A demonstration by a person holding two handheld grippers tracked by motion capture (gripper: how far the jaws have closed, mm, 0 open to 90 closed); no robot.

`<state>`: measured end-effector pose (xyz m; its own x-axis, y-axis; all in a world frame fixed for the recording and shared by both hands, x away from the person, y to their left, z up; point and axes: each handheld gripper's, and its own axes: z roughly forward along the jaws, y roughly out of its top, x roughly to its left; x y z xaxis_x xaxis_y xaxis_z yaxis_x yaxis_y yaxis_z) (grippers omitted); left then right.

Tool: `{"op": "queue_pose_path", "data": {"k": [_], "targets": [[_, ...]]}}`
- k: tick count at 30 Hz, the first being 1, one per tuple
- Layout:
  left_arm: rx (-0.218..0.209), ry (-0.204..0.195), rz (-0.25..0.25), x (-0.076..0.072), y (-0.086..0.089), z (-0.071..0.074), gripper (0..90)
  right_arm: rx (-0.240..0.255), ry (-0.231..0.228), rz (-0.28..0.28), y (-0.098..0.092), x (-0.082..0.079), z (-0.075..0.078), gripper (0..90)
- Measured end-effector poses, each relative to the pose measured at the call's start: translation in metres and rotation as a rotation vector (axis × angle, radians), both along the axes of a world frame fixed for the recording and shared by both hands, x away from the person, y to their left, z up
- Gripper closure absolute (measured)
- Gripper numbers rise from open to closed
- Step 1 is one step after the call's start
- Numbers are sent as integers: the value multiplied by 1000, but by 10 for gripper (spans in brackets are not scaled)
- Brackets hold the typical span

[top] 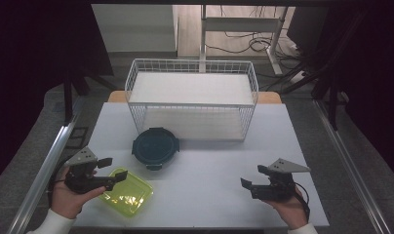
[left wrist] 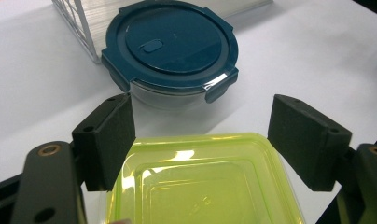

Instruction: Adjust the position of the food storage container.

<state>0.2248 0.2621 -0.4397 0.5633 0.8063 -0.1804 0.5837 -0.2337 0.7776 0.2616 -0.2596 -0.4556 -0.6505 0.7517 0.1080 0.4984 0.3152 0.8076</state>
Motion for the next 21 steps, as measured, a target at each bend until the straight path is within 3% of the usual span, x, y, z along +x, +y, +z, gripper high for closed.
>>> {"op": "queue_pose_path", "data": {"k": [16,21], "targets": [[1,6,14,8,3,-1,233,-28,7,18,1,-7,-4,184],[-13,14,16,12,5,0,233,-57,13,22,2,-9,-8,185]]}}
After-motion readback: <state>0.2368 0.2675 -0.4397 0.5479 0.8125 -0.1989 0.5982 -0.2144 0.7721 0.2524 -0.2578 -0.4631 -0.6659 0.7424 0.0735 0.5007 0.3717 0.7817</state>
